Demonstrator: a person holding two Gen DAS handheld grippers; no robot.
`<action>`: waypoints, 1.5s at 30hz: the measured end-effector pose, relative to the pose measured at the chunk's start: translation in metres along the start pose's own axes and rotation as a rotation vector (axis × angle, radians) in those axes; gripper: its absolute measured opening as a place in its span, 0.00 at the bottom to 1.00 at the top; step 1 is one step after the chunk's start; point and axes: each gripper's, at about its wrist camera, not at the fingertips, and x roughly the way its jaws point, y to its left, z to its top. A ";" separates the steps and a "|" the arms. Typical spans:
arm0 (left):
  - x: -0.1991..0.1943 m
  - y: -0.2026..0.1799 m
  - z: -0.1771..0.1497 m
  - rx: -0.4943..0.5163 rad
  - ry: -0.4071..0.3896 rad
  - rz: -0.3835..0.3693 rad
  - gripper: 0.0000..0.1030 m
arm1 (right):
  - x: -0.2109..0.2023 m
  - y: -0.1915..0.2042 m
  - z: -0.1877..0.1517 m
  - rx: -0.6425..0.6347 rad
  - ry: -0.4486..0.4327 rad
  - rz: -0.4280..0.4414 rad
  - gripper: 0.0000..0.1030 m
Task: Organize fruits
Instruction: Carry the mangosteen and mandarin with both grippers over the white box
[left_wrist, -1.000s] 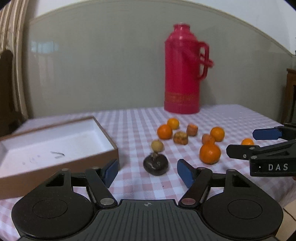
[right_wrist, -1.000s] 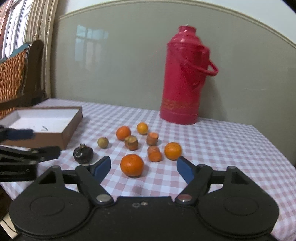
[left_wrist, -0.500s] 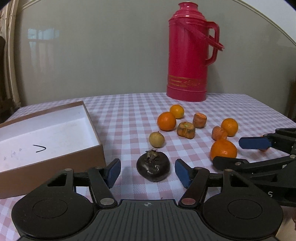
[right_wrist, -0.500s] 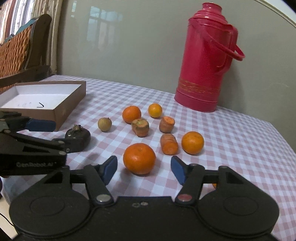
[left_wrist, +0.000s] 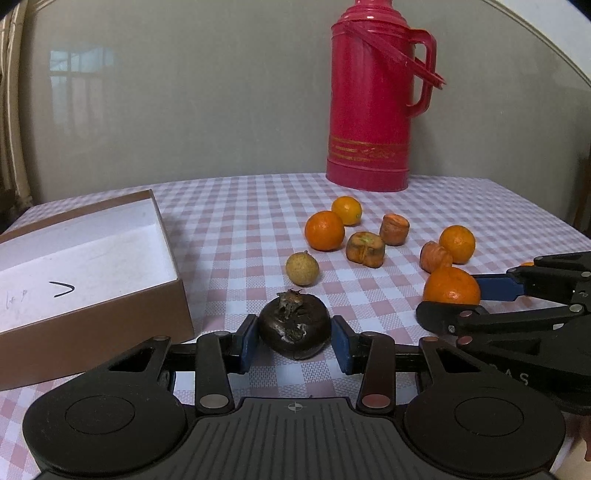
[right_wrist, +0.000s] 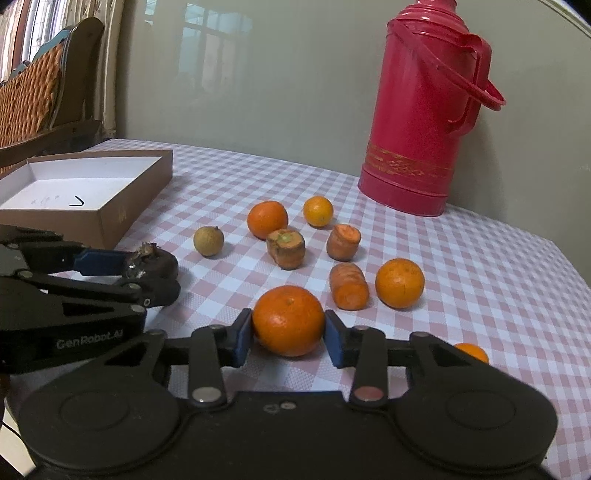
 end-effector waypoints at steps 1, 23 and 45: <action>-0.002 0.001 0.000 0.000 -0.006 0.001 0.41 | -0.001 -0.001 0.000 0.002 -0.003 -0.001 0.30; -0.093 0.046 0.001 -0.038 -0.161 0.077 0.41 | -0.063 0.016 0.020 0.005 -0.171 0.042 0.31; -0.158 0.147 -0.013 -0.160 -0.238 0.295 0.41 | -0.076 0.113 0.063 -0.094 -0.291 0.249 0.31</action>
